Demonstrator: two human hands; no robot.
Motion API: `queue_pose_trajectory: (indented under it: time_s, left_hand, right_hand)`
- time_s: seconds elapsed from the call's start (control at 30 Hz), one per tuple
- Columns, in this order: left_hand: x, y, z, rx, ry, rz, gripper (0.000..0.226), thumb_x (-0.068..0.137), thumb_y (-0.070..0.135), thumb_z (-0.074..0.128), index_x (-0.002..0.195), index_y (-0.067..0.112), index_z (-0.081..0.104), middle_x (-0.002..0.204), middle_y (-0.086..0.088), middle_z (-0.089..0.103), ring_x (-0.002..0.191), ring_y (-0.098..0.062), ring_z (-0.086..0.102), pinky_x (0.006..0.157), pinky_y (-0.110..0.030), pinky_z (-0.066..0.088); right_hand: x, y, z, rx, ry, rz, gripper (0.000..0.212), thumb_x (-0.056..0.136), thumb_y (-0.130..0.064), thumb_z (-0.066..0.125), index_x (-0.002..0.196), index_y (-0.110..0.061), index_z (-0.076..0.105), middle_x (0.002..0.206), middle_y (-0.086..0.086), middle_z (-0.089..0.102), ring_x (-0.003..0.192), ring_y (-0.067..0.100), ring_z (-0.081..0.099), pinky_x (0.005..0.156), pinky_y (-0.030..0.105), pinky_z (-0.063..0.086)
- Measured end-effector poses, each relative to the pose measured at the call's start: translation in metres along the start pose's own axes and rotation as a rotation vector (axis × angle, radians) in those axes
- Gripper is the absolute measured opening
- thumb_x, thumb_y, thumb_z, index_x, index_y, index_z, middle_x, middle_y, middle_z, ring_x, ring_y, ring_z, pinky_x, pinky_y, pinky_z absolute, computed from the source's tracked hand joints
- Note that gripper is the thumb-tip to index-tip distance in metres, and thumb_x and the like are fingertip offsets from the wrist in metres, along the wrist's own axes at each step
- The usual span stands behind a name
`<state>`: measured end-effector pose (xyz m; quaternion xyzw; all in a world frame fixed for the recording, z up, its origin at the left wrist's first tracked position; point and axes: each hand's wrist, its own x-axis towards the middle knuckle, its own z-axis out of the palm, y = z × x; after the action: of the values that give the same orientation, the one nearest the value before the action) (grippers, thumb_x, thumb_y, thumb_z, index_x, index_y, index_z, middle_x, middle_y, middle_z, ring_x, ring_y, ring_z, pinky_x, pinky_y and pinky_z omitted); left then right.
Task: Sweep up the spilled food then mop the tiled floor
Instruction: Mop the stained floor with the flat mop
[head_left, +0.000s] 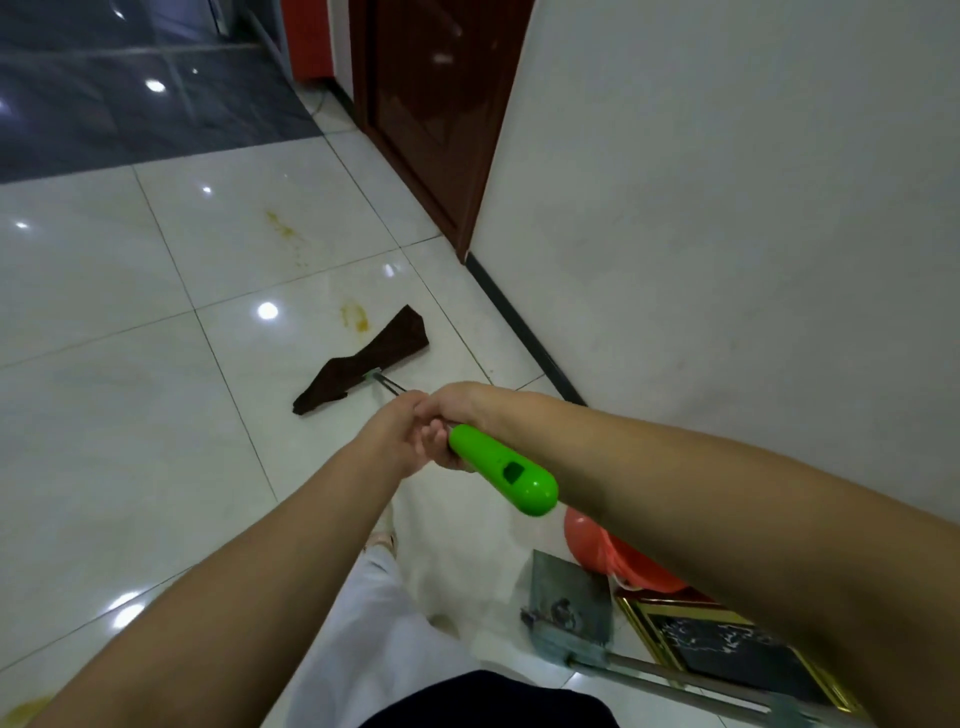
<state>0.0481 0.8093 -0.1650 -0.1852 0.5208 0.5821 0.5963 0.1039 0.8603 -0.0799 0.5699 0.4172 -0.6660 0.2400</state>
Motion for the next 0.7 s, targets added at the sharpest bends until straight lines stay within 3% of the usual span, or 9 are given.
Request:
queue_pose_trajectory:
  time_s: [0.23,0.37,0.47,0.7]
  left_hand:
    - [-0.015,0.007,0.0,-0.056,-0.059,-0.037,0.035,0.096,0.012,0.038,0.062,0.006,0.038,0.026,0.0,0.043,0.018,-0.004,0.041,0.022,-0.009,0.029]
    - [-0.004,0.011,-0.005,0.007,-0.031,-0.054,0.035,0.098,0.015,0.036,0.064,0.008,0.035,0.026,0.0,0.043,0.017,-0.006,0.041,0.024,-0.008,0.031]
    - [0.01,0.023,-0.001,0.027,0.01,-0.006,0.036,0.1,0.013,0.035,0.065,0.007,0.036,0.026,-0.002,0.043,0.017,-0.008,0.041,0.025,-0.008,0.03]
    - [0.068,0.074,0.001,0.141,0.148,-0.03,0.037,0.098,0.023,0.042,0.063,0.011,0.041,0.053,-0.006,0.042,0.049,-0.016,0.043,0.045,-0.022,0.039]
  right_hand:
    - [-0.002,-0.007,-0.007,0.138,-0.127,-0.025,0.038,0.099,-0.009,0.038,0.061,-0.007,0.04,0.026,0.005,0.034,0.014,0.007,0.033,0.024,0.008,0.028]
    - [0.02,-0.01,-0.001,0.095,-0.025,-0.045,0.037,0.101,-0.013,0.034,0.064,-0.011,0.034,0.025,0.001,0.038,0.013,0.004,0.033,0.021,0.01,0.027]
    - [0.025,-0.023,-0.006,0.136,-0.063,-0.043,0.04,0.099,-0.012,0.042,0.06,-0.007,0.037,0.033,0.006,0.037,0.013,0.008,0.03,0.023,0.006,0.024]
    - [0.062,-0.073,-0.007,0.162,-0.07,-0.013,0.034,0.096,-0.007,0.042,0.062,-0.008,0.04,0.032,0.0,0.037,0.019,0.005,0.031,0.027,0.007,0.026]
